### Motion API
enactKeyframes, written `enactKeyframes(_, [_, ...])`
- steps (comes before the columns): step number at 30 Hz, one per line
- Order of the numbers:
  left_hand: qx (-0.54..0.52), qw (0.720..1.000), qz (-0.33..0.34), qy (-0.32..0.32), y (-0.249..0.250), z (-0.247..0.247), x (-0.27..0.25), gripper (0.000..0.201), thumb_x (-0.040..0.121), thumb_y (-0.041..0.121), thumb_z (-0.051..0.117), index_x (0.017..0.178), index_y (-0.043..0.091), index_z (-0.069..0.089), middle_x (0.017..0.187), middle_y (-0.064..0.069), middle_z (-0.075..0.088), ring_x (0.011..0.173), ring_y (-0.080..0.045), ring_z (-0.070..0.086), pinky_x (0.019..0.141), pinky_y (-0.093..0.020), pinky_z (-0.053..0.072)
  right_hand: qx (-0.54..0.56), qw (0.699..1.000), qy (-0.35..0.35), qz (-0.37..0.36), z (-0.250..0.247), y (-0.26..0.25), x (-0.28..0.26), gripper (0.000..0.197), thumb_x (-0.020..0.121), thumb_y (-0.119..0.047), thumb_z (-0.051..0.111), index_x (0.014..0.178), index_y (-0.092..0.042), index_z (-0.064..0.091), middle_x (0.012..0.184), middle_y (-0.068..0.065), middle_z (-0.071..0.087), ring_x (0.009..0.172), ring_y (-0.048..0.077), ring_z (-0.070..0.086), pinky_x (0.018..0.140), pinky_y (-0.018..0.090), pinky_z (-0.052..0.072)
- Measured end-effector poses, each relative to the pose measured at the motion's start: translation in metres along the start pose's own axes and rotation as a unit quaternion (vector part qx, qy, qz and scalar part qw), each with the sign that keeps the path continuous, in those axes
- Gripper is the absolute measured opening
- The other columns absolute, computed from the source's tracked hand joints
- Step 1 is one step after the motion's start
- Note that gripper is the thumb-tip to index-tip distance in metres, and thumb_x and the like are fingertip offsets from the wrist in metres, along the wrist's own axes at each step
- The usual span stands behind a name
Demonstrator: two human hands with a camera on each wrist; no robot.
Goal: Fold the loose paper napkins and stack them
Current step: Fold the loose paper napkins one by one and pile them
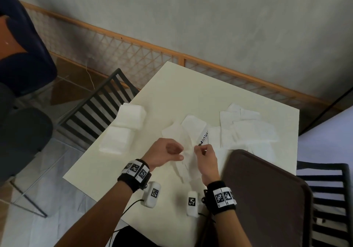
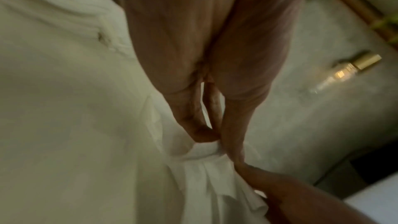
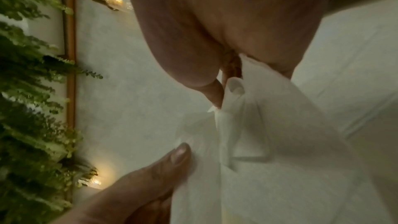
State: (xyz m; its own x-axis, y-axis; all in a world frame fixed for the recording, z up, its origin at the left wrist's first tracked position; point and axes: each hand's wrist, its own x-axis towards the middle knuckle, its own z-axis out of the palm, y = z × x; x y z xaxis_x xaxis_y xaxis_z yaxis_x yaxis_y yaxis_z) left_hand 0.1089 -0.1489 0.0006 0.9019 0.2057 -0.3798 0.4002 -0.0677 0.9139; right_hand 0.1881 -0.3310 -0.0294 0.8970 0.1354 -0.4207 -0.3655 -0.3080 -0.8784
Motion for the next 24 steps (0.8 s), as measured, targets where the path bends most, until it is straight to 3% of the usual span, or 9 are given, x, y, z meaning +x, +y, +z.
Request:
enactKeyframes(4, [0.155,0.986,0.048,0.029,0.001,-0.002,-0.004,0.010,0.088,0.020,0.090,0.095,0.018,0.084,0.090,0.005,0.083,0.088,-0.004,0.078,0.084,-0.021,0.055,-0.141,0.987,0.007,-0.078,-0.015,0.009,-0.004,0.011,0.102,-0.014,0.067,0.109,-0.015,0.059,0.105,-0.001,0.068,0.106,0.030,0.068,0.088,0.038,0.051])
enactKeyframes(7, [0.208,0.974,0.093,-0.007,0.021,-0.009,-0.011,0.011,0.097,0.030,0.081,0.098,0.027,0.071,0.092,0.010,0.080,0.087,0.002,0.071,0.079,-0.022,0.050,-0.192,0.947,-0.111,-0.232,-0.030,0.001,-0.011,0.064,0.087,-0.006,0.071,0.143,-0.029,0.052,0.146,-0.007,0.049,0.139,0.011,0.048,0.112,0.022,0.039])
enactKeyframes(9, [0.244,0.961,0.123,-0.042,0.040,-0.014,-0.017,0.013,0.100,0.034,0.077,0.102,0.030,0.064,0.089,0.014,0.078,0.080,0.000,0.067,0.075,-0.025,0.048,-0.216,0.912,-0.188,-0.295,-0.032,-0.011,-0.018,0.068,0.087,-0.018,0.076,0.150,-0.034,0.053,0.157,-0.015,0.047,0.152,0.002,0.033,0.120,0.014,0.027])
enactKeyframes(12, [0.231,0.956,0.183,0.002,0.073,-0.021,-0.029,0.013,0.099,0.036,0.078,0.103,0.031,0.067,0.091,0.013,0.077,0.091,-0.006,0.071,0.084,-0.030,0.053,-0.237,0.906,-0.148,-0.318,-0.032,-0.030,-0.029,0.033,0.097,-0.044,0.081,0.124,-0.024,0.077,0.132,-0.013,0.072,0.133,0.005,0.056,0.109,0.022,0.043])
enactKeyframes(15, [0.071,0.963,0.213,0.148,0.096,-0.022,-0.044,0.018,0.095,0.035,0.083,0.107,0.026,0.073,0.099,0.005,0.078,0.102,-0.008,0.074,0.089,-0.025,0.055,-0.103,0.943,-0.160,-0.274,-0.032,-0.049,-0.042,0.049,0.100,-0.062,0.069,0.094,-0.014,0.079,0.090,0.002,0.078,0.089,0.012,0.070,0.082,0.039,0.053])
enactKeyframes(17, [-0.048,0.974,0.168,0.143,0.103,-0.021,-0.053,0.035,0.092,0.043,0.083,0.119,0.025,0.072,0.102,-0.004,0.079,0.104,-0.020,0.076,0.097,-0.036,0.059,-0.017,0.955,-0.166,-0.244,-0.030,-0.058,-0.051,0.061,0.104,-0.066,0.063,0.097,-0.007,0.076,0.097,0.017,0.078,0.088,0.019,0.070,0.081,0.048,0.055])
enactKeyframes(20, [-0.048,0.992,0.107,0.043,0.093,-0.015,-0.063,0.042,0.092,0.035,0.084,0.129,0.018,0.072,0.118,-0.001,0.082,0.110,-0.020,0.079,0.101,-0.049,0.062,0.048,0.962,-0.165,-0.213,-0.025,-0.066,-0.057,0.052,0.112,-0.053,0.056,0.110,-0.006,0.078,0.110,0.016,0.081,0.111,0.040,0.075,0.097,0.060,0.058])
enactKeyframes(22, [0.000,0.992,0.116,0.055,0.084,-0.013,-0.065,0.032,0.096,0.026,0.083,0.126,0.018,0.076,0.115,0.003,0.083,0.106,-0.017,0.080,0.098,-0.051,0.064,0.053,0.962,-0.165,-0.213,-0.023,-0.070,-0.059,0.050,0.113,-0.052,0.055,0.108,-0.008,0.078,0.104,0.017,0.080,0.102,0.037,0.075,0.091,0.060,0.059])
enactKeyframes(24, [-0.010,0.987,0.130,0.094,0.081,-0.013,-0.068,0.021,0.099,0.024,0.080,0.118,0.016,0.079,0.109,0.002,0.084,0.101,-0.018,0.081,0.093,-0.052,0.065,0.066,0.957,-0.164,-0.231,-0.025,-0.073,-0.060,0.039,0.112,-0.042,0.062,0.103,-0.008,0.078,0.091,0.017,0.074,0.086,0.023,0.067,0.080,0.051,0.057])
